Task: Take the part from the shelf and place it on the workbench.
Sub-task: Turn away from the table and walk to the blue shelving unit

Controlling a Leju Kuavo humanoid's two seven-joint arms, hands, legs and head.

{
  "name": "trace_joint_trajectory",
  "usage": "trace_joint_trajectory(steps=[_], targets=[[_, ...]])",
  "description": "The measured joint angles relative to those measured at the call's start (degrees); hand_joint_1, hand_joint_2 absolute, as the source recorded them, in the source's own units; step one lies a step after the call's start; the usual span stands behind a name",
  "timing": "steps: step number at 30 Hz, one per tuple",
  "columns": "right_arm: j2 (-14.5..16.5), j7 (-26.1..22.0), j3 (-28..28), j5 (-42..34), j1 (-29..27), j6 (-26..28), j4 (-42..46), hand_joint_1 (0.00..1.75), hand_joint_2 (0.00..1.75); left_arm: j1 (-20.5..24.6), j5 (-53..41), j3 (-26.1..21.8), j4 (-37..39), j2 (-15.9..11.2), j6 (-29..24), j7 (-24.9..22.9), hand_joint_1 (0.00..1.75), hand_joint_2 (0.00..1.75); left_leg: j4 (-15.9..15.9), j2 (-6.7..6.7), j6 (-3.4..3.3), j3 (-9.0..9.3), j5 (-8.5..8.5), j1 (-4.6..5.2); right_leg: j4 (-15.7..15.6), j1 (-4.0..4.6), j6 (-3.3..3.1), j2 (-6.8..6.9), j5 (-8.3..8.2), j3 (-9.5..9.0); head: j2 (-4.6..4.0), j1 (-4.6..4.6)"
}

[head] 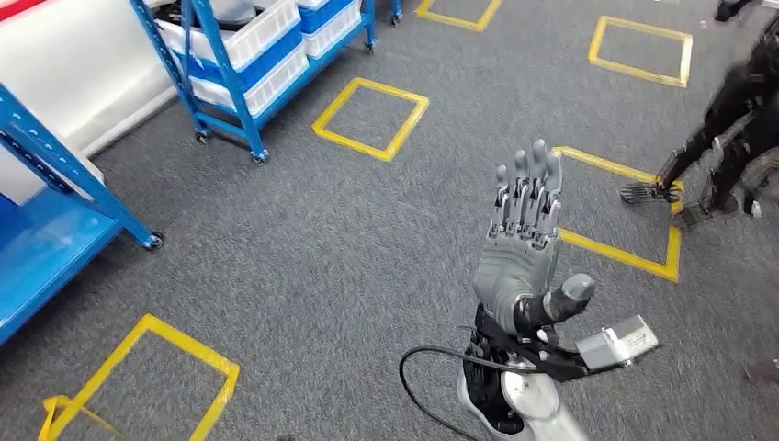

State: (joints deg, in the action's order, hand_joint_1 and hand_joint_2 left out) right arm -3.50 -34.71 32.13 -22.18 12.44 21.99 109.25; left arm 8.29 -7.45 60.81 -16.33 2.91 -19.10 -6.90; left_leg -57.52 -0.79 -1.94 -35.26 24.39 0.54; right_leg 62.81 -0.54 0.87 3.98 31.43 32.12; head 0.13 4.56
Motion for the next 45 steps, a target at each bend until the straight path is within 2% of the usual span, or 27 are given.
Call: trace_joint_trajectory(steps=[1,3,4,5,7,8,9,11,13,14,17,19,20,21,24,26,29,31,33,34,35,36,38,40,42,44,45], targets=[[0.01,-0.05,0.00,-0.23,0.03,-0.23,-0.08,0.00,0.00,-0.01,0.08,0.00,-0.01,0.07,-0.12,0.05,0.00,1.75,0.24,0.67,-0.17,0.19,-0.09,-0.08,3.16,-0.13,0.07,-1.81,1.53,1.51,0.00,-0.11],[0.01,-0.10,0.00,-0.57,-0.11,-0.44,-0.26,0.00,0.00,0.04,0.19,0.00,-0.01,0.19,-0.33,0.11,0.00,1.75,0.26,2.11,-0.41,0.26,-0.04,-0.08,10.11,-0.10,0.15,-3.49,4.13,5.42,0.00,-0.28],[0.01,-0.11,0.00,-0.66,-0.21,-0.45,-0.38,0.00,0.00,-0.01,0.22,0.00,-0.01,0.23,-0.43,0.11,0.00,1.75,0.20,2.94,-0.46,0.28,0.03,-0.06,12.15,-0.11,0.21,-3.70,4.25,6.86,0.00,-0.30],[0.01,-0.13,0.00,-0.71,-0.25,-0.46,-0.47,0.00,0.00,-0.08,0.25,0.00,-0.01,0.24,-0.50,0.12,0.00,1.75,0.10,3.79,-0.45,0.32,0.11,-0.07,12.13,-0.13,0.23,-3.80,3.20,7.36,0.00,-0.30],[0.01,-0.46,-0.01,-1.24,-0.21,-0.77,-0.56,0.00,0.00,-0.18,0.26,0.00,-0.01,0.27,-0.64,0.12,0.00,1.75,-0.32,5.61,-0.24,0.46,0.41,-0.14,6.52,-0.34,0.19,-4.73,-1.40,5.62,0.00,-0.31],[0.01,-0.85,-0.03,-1.89,-0.20,-1.25,-0.60,0.00,0.00,-0.17,0.28,0.00,-0.01,0.30,-0.77,0.10,0.00,1.75,-0.65,6.41,-0.05,0.36,0.61,-0.15,2.86,-0.55,0.13,-6.38,-3.23,4.22,0.00,-0.29],[0.01,-1.33,-0.09,-2.71,-0.21,-1.85,-0.63,0.00,0.00,-0.12,0.29,0.00,-0.01,0.33,-0.90,0.08,0.00,1.75,-1.04,7.17,0.17,0.13,0.78,-0.20,-0.08,-0.76,0.09,-7.95,-4.36,3.04,0.00,-0.25],[0.02,-2.19,-0.40,-4.29,-0.34,-3.01,-0.72,0.00,0.00,-0.09,0.31,0.00,0.01,0.37,-1.14,0.04,0.00,1.75,-1.34,8.49,0.79,-0.53,0.80,-0.51,-2.18,-0.78,-0.02,-9.78,-4.39,2.18,0.00,-0.27],[0.08,-2.63,-0.74,-5.12,-0.28,-3.55,-0.78,0.00,0.00,-0.24,0.31,0.00,0.01,0.36,-1.26,0.01,0.00,1.75,-1.13,9.57,1.50,-0.82,0.63,-0.79,-2.78,-0.77,-0.44,-8.46,-4.55,1.71,0.00,-0.30],[0.13,-2.75,-0.87,-5.29,-0.16,-3.68,-0.84,0.00,0.00,-0.31,0.31,0.00,0.01,0.36,-1.29,-0.03,0.00,1.75,-1.44,8.92,1.82,-0.99,0.84,-0.69,-3.21,-0.89,-0.75,-7.72,-4.64,1.29,0.00,-0.28],[0.27,-2.79,-1.33,-4.34,-0.02,-3.49,-1.10,0.00,0.00,0.00,0.27,0.00,0.01,0.39,-1.40,-0.20,0.00,1.75,-8.63,3.42,2.88,-4.73,4.12,-0.66,-4.14,-0.86,-1.52,-4.93,-4.57,0.03,0.00,0.30],[0.27,-2.56,-1.58,-2.97,-0.07,-2.94,-1.37,0.00,0.00,0.12,0.22,0.00,0.01,0.39,-1.49,-0.36,0.00,1.75,-14.92,1.63,3.47,-8.43,5.93,-1.08,-4.11,-0.62,-1.71,-2.97,-4.22,-0.30,0.00,0.47],[0.27,-2.43,-1.66,-2.44,-0.08,-2.68,-1.50,0.00,0.00,0.10,0.19,0.00,0.01,0.39,-1.51,-0.46,0.00,1.75,-15.76,1.31,3.63,-9.15,5.53,-1.21,-4.06,-0.57,-1.70,-2.10,-4.01,-0.41,0.00,0.49],[0.27,-2.31,-1.70,-2.20,-0.08,-2.56,-1.61,0.00,0.00,0.08,0.19,0.00,0.01,0.39,-1.48,-0.56,0.00,1.31,-14.44,1.03,3.70,-8.68,4.16,-1.27,-4.01,-0.56,-1.65,-1.33,-3.78,-0.56,0.00,0.49],[0.27,-1.97,-2.20,-3.19,-0.06,-3.03,-1.79,0.00,0.00,0.31,0.19,0.00,0.01,0.36,-1.34,-0.76,0.00,0.00,-3.73,-1.43,3.16,-3.05,-0.66,-0.90,-4.04,-0.47,-1.20,0.65,-3.03,-1.44,0.00,0.45],[0.27,-1.91,-2.71,-4.10,-0.02,-3.67,-1.87,0.00,0.00,0.59,0.13,0.00,0.01,0.36,-1.25,-0.79,0.00,0.00,-0.52,-2.62,2.33,-1.33,-1.15,-0.32,-4.34,-0.33,-0.66,1.58,-2.75,-1.96,0.00,0.43],[0.27,-1.92,-3.18,-4.57,0.12,-4.33,-2.17,0.00,0.00,0.66,0.07,0.00,0.01,0.33,-0.87,-0.87,0.00,0.00,0.05,-1.31,1.24,-1.12,-1.20,-0.16,-4.74,-0.28,0.37,2.25,-2.31,-2.63,0.00,0.32],[0.27,-1.95,-3.40,-4.61,0.27,-4.55,-2.33,0.00,0.00,0.72,0.05,0.00,0.01,0.32,-0.69,-0.96,0.00,0.00,0.84,-0.22,0.52,-0.41,-1.37,-0.51,-2.25,-0.47,0.76,-0.11,-0.54,-1.85,0.00,0.08],[0.25,-1.96,-3.66,-4.65,0.20,-4.59,-2.51,0.00,0.00,0.97,0.04,0.00,0.01,0.34,-0.64,-0.97,0.00,0.00,1.11,1.03,0.00,-0.07,-1.38,-0.65,4.83,-0.56,0.81,-2.95,2.76,1.71,0.00,-0.33],[0.22,-1.94,-3.79,-4.67,0.09,-4.58,-2.64,0.00,0.00,1.05,0.05,0.00,0.01,0.35,-0.62,-0.97,0.00,0.00,1.05,1.79,-0.10,-0.07,-1.32,-0.60,8.71,-0.55,0.83,-3.50,4.03,3.95,0.00,-0.48],[0.20,-1.92,-3.89,-4.68,0.00,-4.57,-2.81,0.00,0.00,1.04,0.05,0.00,0.01,0.36,-0.59,-0.97,0.00,0.00,0.94,2.62,-0.16,-0.06,-1.24,-0.56,11.22,-0.55,0.87,-3.71,4.34,5.67,0.00,-0.53],[0.19,-1.93,-3.98,-4.68,-0.07,-4.57,-2.96,0.00,0.00,1.00,0.06,0.00,0.01,0.36,-0.57,-0.97,0.00,0.00,0.78,3.49,-0.15,-0.05,-1.15,-0.54,11.64,-0.58,0.89,-3.81,3.43,6.45,0.00,-0.54],[0.18,-1.93,-4.13,-4.68,-0.05,-4.58,-3.18,0.00,0.00,0.96,0.07,0.00,0.01,0.37,-0.55,-0.97,0.00,0.00,0.18,5.25,0.05,-0.04,-0.82,-0.58,6.10,-0.77,0.85,-4.52,-1.17,4.85,0.00,-0.56],[0.19,-1.95,-4.25,-4.68,0.00,-4.58,-3.35,0.00,0.00,1.03,0.06,0.00,0.01,0.38,-0.55,-0.94,0.00,0.00,-0.72,6.85,0.53,-0.39,-0.38,-0.57,-0.47,-1.12,0.76,-7.21,-4.14,2.39,0.00,-0.52],[0.20,-1.95,-4.40,-4.68,0.03,-4.59,-3.56,0.00,0.00,1.06,0.05,0.00,0.01,0.37,-0.55,-0.88,0.00,0.00,-1.17,8.09,1.24,-1.04,-0.28,-0.72,-2.57,-1.06,0.54,-8.78,-4.20,1.58,0.00,-0.53],[0.21,-1.94,-4.52,-4.68,0.20,-4.62,-3.71,0.00,0.00,0.85,0.11,0.00,0.01,0.35,-0.54,-0.91,0.00,0.00,-1.15,8.70,1.92,-1.50,-0.44,-1.00,-2.96,-0.89,-0.05,-7.68,-4.40,1.28,0.00,-0.58],[0.22,-1.94,-4.55,-4.68,0.30,-4.63,-3.76,0.00,0.00,0.72,0.18,0.00,0.01,0.35,-0.51,-0.99,0.00,0.00,-1.58,7.83,2.19,-1.79,-0.19,-0.95,-3.24,-0.92,-0.40,-7.05,-4.54,0.99,0.00,-0.53]])
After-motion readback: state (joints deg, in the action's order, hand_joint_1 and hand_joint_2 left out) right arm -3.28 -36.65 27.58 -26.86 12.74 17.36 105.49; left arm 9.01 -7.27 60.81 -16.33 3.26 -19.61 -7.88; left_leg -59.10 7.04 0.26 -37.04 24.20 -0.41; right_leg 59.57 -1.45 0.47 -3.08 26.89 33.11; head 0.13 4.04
